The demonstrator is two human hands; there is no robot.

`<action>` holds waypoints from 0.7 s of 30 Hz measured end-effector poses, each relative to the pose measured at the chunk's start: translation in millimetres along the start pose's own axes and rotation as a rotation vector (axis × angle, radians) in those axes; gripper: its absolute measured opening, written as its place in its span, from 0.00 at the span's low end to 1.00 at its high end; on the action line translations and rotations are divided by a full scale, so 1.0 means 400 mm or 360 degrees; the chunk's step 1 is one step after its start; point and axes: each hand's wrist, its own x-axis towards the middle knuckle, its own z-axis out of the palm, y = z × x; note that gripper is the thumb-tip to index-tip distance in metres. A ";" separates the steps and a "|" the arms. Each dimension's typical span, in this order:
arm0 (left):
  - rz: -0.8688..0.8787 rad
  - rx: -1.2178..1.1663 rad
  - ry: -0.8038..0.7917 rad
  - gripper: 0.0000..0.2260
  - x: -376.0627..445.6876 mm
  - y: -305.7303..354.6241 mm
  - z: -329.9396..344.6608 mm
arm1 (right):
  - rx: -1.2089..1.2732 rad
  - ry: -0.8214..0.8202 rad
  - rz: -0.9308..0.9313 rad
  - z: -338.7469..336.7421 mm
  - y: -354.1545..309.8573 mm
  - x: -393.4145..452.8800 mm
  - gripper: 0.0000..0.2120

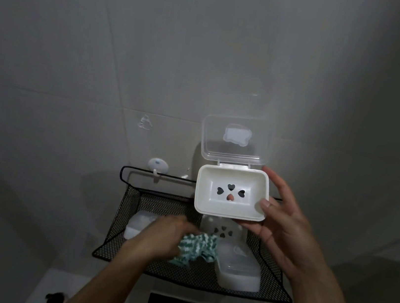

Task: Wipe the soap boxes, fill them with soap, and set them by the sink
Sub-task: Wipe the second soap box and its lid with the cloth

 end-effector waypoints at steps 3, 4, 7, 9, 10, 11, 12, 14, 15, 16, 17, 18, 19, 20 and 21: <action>0.0035 0.0079 0.0070 0.13 0.012 0.003 0.004 | 0.0026 0.0016 -0.0007 0.000 -0.001 -0.002 0.30; 0.0052 0.0045 0.0066 0.11 0.014 0.003 0.005 | 0.0043 0.0017 -0.0011 0.000 -0.001 -0.002 0.30; 0.0046 -0.0154 0.0065 0.09 0.010 0.000 0.005 | 0.0084 0.0037 0.0001 -0.002 -0.003 -0.003 0.28; -0.0031 -0.0380 0.0137 0.09 -0.003 -0.005 -0.015 | 0.0095 0.0077 0.0013 -0.004 -0.007 -0.004 0.27; -0.0086 -0.0509 0.0203 0.08 -0.012 -0.009 -0.031 | 0.0094 0.0097 0.0018 -0.004 -0.009 -0.004 0.27; -0.0143 -0.0646 0.0283 0.08 -0.024 -0.013 -0.051 | 0.0092 0.0115 0.0022 -0.005 -0.011 -0.004 0.27; -0.0195 -0.0785 0.0377 0.08 -0.037 -0.017 -0.074 | 0.0091 0.0131 0.0027 -0.006 -0.012 -0.003 0.27; -0.0254 -0.1022 0.0605 0.11 -0.070 -0.020 -0.127 | 0.0100 0.0155 0.0041 -0.008 -0.012 -0.002 0.28; -0.0253 -0.1111 0.0725 0.13 -0.087 -0.020 -0.156 | 0.0109 0.0160 0.0048 -0.008 -0.011 0.000 0.28; -0.0239 -0.1180 0.0834 0.15 -0.104 -0.017 -0.186 | 0.0118 0.0158 0.0058 -0.008 -0.009 0.001 0.27; -0.0219 -0.1221 0.0928 0.17 -0.120 -0.013 -0.216 | 0.0127 0.0155 0.0069 -0.008 -0.007 0.004 0.27; -0.0194 -0.1234 0.1010 0.16 -0.135 -0.006 -0.244 | 0.0135 0.0148 0.0076 -0.006 -0.004 0.007 0.27; -0.0166 -0.1224 0.1087 0.15 -0.149 0.004 -0.269 | 0.0140 0.0141 0.0080 -0.003 -0.001 0.010 0.26; -0.0138 -0.1200 0.1162 0.14 -0.160 0.016 -0.290 | 0.0143 0.0132 0.0083 0.001 0.002 0.013 0.26; -0.0113 -0.1149 0.1234 0.12 -0.168 0.032 -0.304 | 0.0139 0.0120 0.0086 0.006 0.006 0.016 0.25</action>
